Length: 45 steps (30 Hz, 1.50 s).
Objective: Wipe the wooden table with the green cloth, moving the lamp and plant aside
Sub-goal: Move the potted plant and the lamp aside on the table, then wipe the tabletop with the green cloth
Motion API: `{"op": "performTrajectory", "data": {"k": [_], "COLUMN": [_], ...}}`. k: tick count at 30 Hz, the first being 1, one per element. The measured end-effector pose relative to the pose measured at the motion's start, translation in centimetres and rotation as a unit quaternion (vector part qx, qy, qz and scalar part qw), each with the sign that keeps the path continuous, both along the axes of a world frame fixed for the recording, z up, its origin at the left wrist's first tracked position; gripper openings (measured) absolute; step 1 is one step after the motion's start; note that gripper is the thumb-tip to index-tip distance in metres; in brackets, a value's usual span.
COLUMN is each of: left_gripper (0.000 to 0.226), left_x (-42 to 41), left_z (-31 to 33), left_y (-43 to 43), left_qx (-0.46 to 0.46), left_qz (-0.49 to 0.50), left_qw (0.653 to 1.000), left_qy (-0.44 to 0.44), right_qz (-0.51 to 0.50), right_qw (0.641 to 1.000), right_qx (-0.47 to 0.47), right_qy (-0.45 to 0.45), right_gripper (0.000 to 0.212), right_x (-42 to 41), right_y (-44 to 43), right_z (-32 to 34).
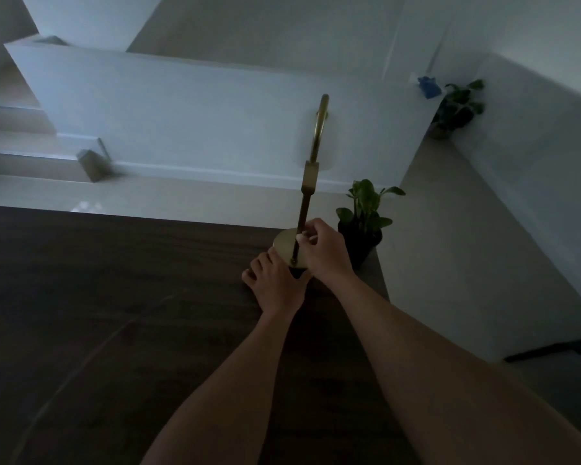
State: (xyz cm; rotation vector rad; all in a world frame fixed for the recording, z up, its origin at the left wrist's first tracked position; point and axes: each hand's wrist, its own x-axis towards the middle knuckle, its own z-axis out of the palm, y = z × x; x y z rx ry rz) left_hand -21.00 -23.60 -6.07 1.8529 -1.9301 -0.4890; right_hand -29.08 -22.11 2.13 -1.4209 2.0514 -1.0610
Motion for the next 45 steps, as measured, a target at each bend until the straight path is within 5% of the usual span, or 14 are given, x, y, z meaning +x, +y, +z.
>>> {"op": "performTrajectory", "data": {"k": [6,13,20,28,38,45], "left_gripper": [0.079,0.027,0.010,0.023,0.023,0.010], "left_x": [2.2,5.3,9.8,11.1,11.6,10.8], "left_z": [1.9,5.6,4.7,3.3,3.1,4.7], "left_y": [2.0,8.3,17.8,25.6,27.5,27.2], "left_qx": [-0.006,0.026,0.123,0.095,0.035,0.066], "left_qz": [-0.040,-0.190,-0.389,-0.530,-0.506,-0.509], "left_qw": [0.998,0.968,0.906,0.843,0.858,0.854], "left_qy": [0.038,0.163,0.113,0.007,-0.077,0.083], "right_qz": [0.000,-0.011,-0.030,-0.014,0.013,0.019], "right_qw": [0.999,0.994,0.983,0.972,0.952,0.971], "right_qx": [0.031,0.061,0.149,0.193,0.211,0.150], "right_qy": [0.015,0.086,0.105,0.133,0.221,0.186], "right_gripper": [0.021,0.039,0.035,0.016,0.026,0.017], "right_x": [0.5,1.9,2.8,3.0,4.4,4.2], "right_y": [3.9,12.5,24.2,35.0,38.2,38.2], "right_z": [0.7,2.1,-0.3,-3.4,-4.8,-3.1]}}
